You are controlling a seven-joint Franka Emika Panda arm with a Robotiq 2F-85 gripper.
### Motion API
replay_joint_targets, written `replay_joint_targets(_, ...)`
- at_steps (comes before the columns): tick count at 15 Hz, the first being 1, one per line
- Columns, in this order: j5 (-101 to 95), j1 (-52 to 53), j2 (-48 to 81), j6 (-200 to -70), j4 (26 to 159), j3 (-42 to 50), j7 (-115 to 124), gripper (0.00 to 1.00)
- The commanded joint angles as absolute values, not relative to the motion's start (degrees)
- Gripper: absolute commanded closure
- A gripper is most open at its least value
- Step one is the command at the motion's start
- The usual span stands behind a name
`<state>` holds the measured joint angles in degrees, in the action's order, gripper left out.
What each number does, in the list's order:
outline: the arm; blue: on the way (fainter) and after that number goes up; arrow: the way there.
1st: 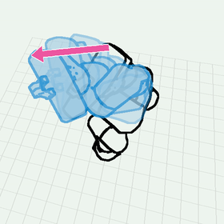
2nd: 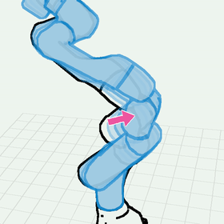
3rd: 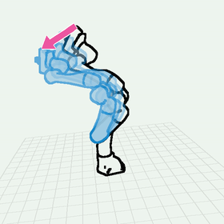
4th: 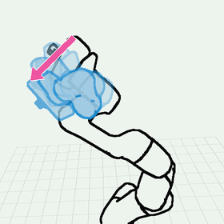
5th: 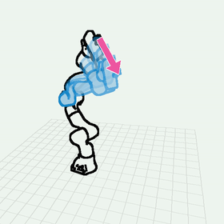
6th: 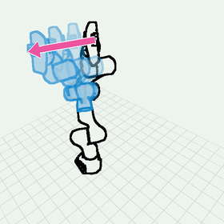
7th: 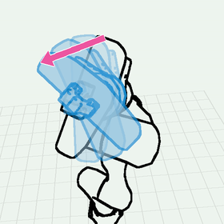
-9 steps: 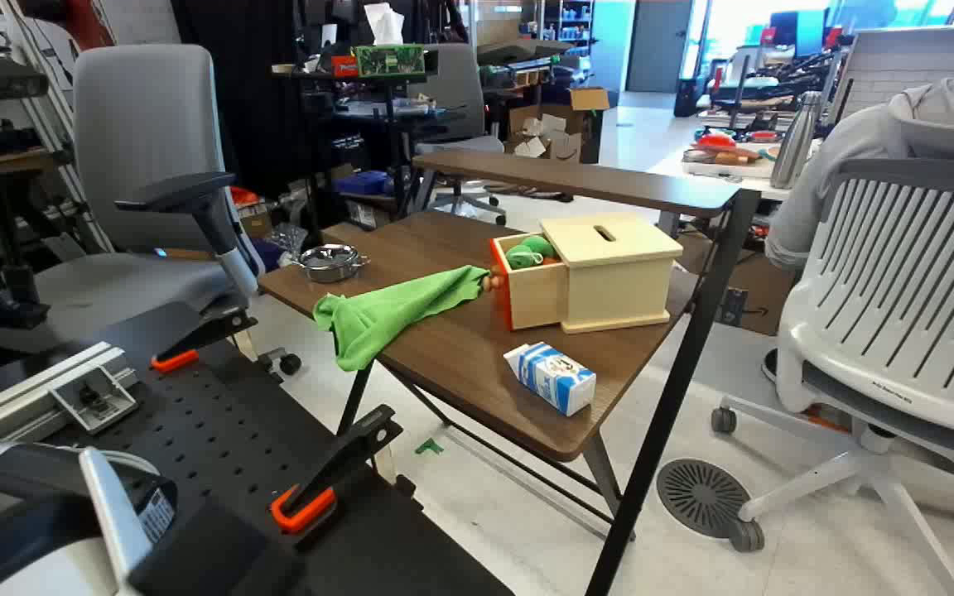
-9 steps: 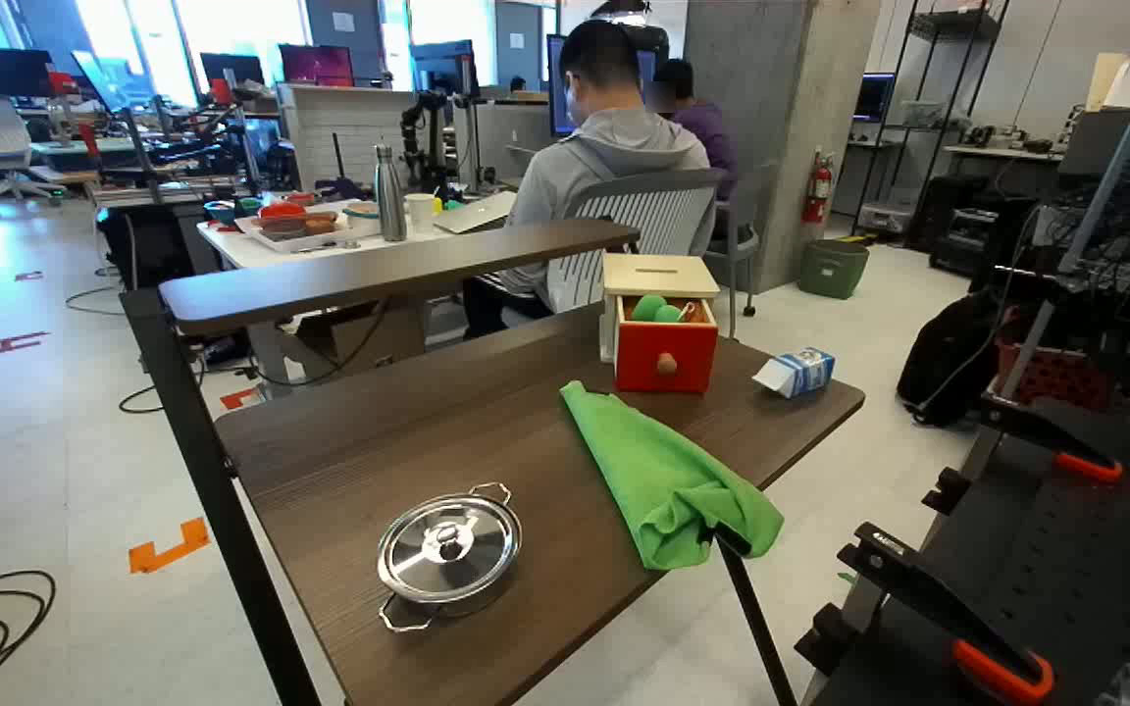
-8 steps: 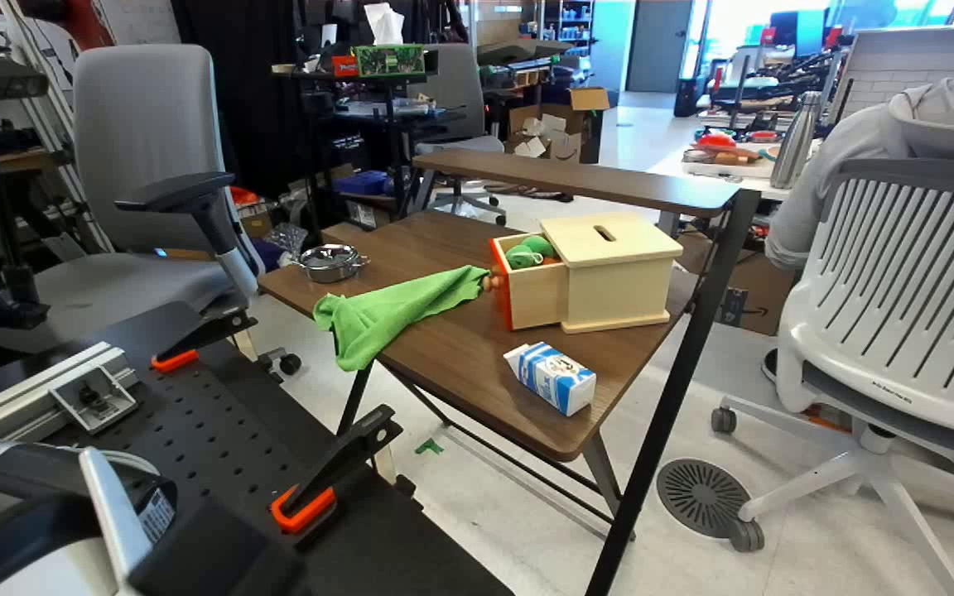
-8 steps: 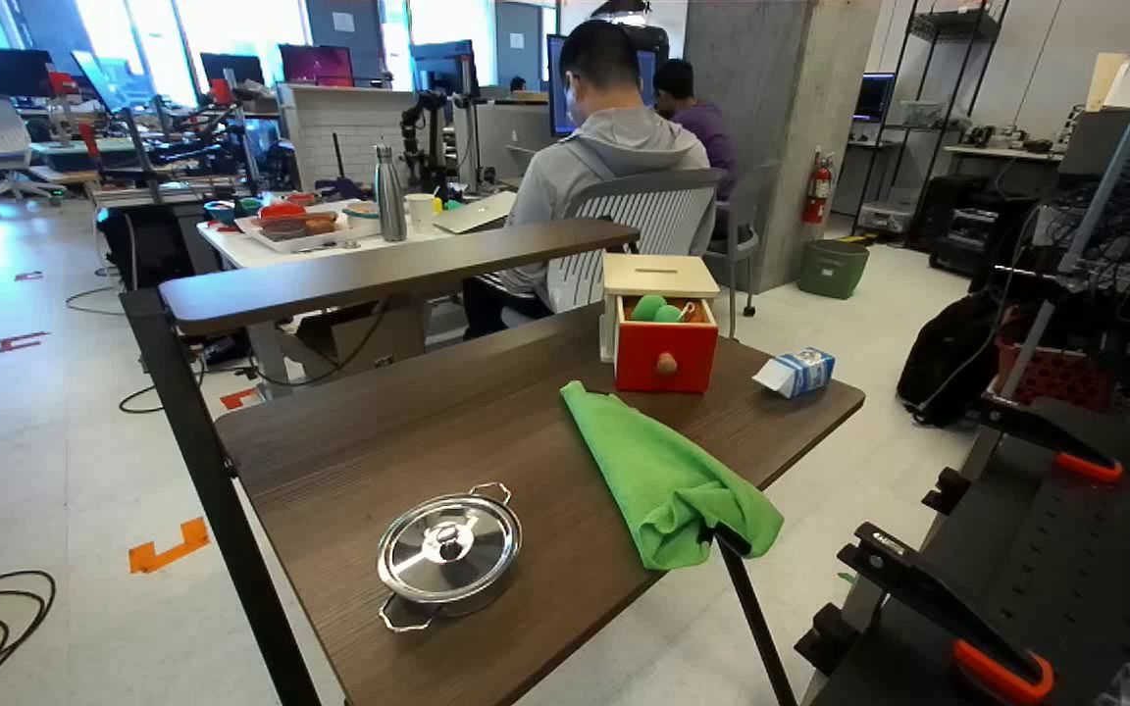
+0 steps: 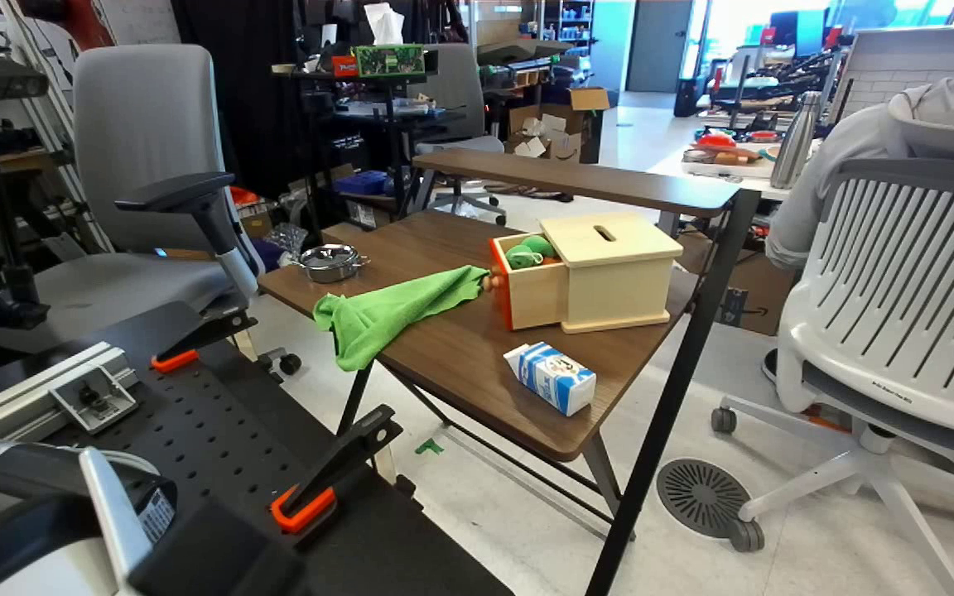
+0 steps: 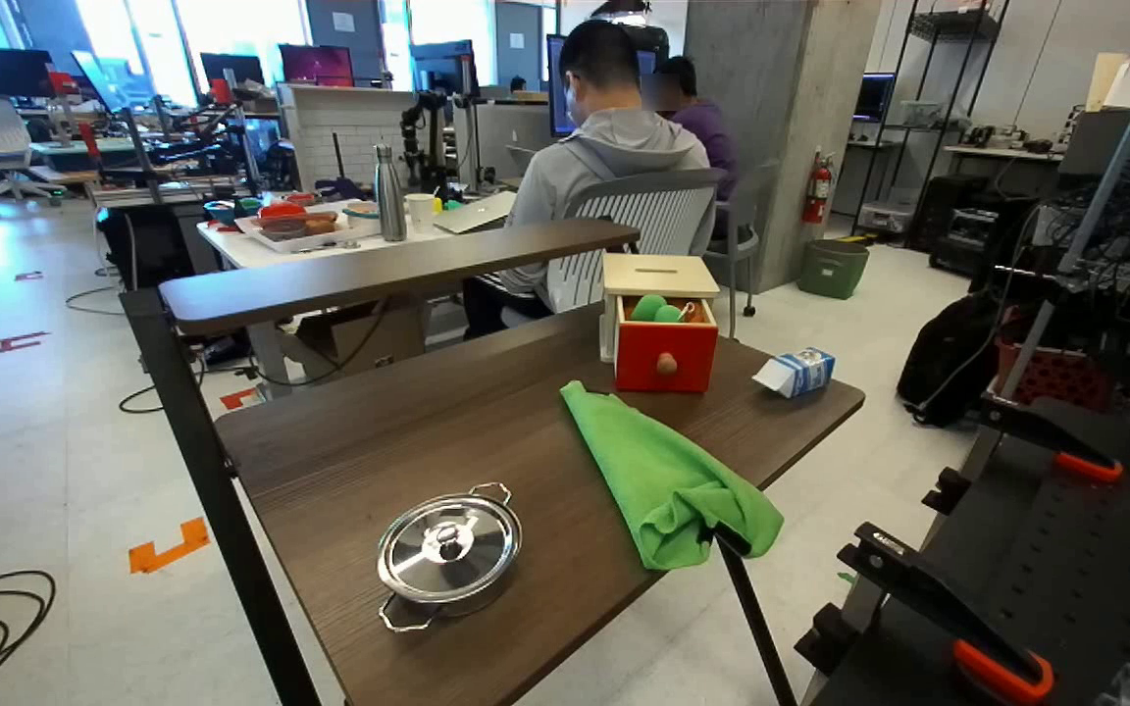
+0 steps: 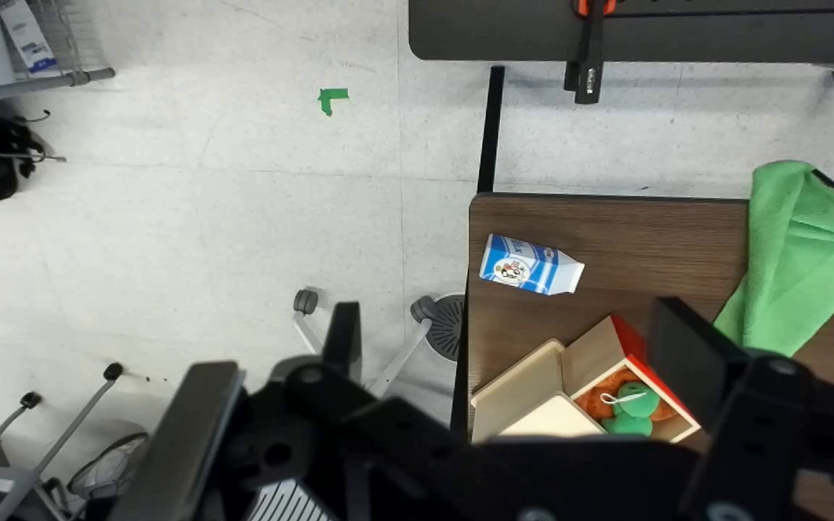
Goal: Slide the cloth up on the table
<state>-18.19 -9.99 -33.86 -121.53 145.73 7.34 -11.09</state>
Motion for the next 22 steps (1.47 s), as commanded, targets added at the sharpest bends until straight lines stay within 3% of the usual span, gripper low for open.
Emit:
replay_joint_targets(1,-18.4,-9.6,-33.9,-121.3,145.6,7.6,-10.9,0.0)
replay_joint_targets(14,-18.2,-8.8,-32.9,-119.7,146.5,7.2,-11.6,0.0)
replay_joint_targets(22,-15.1,-1.8,-22.4,-129.6,150.2,3.2,-8.6,0.0)
